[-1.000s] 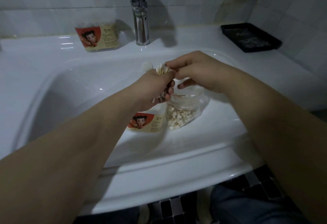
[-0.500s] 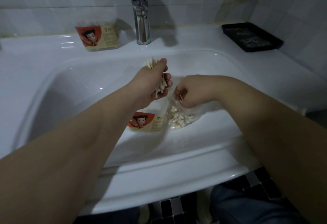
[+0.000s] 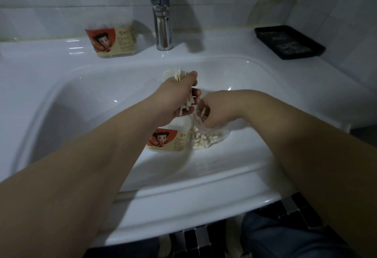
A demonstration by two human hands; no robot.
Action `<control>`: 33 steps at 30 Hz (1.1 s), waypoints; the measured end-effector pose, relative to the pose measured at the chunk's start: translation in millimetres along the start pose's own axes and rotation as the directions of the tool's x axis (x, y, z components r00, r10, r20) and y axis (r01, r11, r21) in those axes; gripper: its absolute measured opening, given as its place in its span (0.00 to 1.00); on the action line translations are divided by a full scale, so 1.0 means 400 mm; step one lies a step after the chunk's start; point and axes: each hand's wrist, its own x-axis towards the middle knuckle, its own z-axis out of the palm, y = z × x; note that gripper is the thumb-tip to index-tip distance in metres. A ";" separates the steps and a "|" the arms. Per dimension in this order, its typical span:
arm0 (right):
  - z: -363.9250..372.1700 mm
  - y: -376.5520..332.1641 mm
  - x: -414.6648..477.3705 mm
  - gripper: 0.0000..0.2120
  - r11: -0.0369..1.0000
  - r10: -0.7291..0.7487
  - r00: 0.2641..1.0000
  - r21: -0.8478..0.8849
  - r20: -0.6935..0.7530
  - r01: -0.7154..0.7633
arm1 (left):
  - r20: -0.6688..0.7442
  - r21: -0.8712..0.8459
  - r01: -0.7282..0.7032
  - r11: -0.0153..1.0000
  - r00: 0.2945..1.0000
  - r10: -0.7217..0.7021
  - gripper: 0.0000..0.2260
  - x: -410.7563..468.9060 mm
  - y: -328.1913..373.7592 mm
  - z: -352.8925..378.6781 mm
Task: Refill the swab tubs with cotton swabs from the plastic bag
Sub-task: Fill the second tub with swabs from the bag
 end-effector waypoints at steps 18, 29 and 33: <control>-0.020 0.013 0.003 0.05 0.975 0.079 0.988 0.217 -0.132 -0.049 | 0.008 0.237 -0.042 0.971 0.999 0.041 0.10 -0.008 -0.010 0.012; -0.047 0.031 -0.030 0.09 0.973 0.079 0.972 0.231 -0.219 -0.027 | -0.045 0.455 -0.036 0.890 0.997 0.063 0.11 -0.001 -0.019 0.004; -0.041 0.030 -0.032 0.09 0.975 0.064 0.983 0.221 -0.174 -0.024 | -0.069 0.335 -0.064 0.940 0.993 0.092 0.08 0.004 -0.020 0.006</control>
